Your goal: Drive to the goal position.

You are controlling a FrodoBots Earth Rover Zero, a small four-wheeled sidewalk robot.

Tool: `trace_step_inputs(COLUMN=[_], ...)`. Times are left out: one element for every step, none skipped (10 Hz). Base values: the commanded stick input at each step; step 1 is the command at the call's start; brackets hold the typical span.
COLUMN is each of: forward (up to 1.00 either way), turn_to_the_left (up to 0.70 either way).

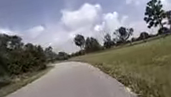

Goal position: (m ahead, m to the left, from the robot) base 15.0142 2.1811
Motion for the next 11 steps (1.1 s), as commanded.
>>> trace_step_inputs(forward=[0.85, 0.85, 0.85, 0.85, 0.85, 0.85, 0.85, 0.85, 0.85, 0.85, 0.85], turn_to_the_left=[0.00, 0.00, 0.00, 0.00, 0.00, 0.00, 0.00, 0.00, 0.21, 0.31, 0.19])
